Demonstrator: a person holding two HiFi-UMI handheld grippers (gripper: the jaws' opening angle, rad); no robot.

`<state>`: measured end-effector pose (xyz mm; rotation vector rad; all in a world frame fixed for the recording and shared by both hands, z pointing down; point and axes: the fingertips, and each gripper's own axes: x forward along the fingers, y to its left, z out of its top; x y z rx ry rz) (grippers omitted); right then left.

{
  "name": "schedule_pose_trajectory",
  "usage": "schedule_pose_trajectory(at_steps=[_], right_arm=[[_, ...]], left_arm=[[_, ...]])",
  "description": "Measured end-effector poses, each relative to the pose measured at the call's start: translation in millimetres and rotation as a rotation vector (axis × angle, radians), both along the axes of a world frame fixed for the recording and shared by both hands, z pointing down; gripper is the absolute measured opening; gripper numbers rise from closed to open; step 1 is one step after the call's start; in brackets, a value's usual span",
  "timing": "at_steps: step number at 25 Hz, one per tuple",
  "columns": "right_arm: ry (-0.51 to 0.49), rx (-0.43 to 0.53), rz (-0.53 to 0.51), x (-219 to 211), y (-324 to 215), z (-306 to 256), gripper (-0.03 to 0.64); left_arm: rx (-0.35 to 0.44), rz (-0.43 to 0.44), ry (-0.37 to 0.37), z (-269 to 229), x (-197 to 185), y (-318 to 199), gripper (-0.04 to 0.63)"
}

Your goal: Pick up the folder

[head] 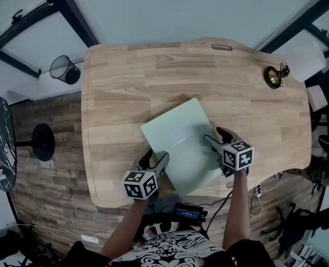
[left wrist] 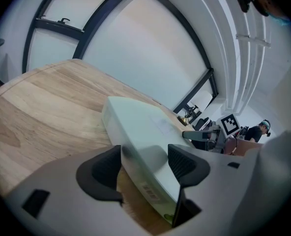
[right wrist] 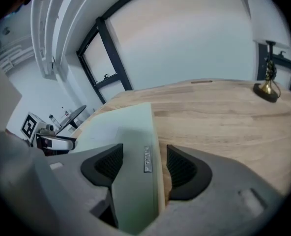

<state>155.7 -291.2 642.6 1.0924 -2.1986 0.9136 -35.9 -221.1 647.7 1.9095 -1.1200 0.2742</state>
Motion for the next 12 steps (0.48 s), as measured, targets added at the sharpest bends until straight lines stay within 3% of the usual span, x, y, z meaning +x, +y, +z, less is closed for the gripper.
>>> schedule_pose_trajectory(at_steps=[5,12], right_arm=[[-0.151,-0.055,0.019,0,-3,4,0.290],[-0.153,-0.127,-0.058,-12,4,12,0.305]], left_arm=[[-0.049,-0.019,0.058,5,5,4,0.298],[-0.063,-0.031,0.069,11,5,1,0.310]])
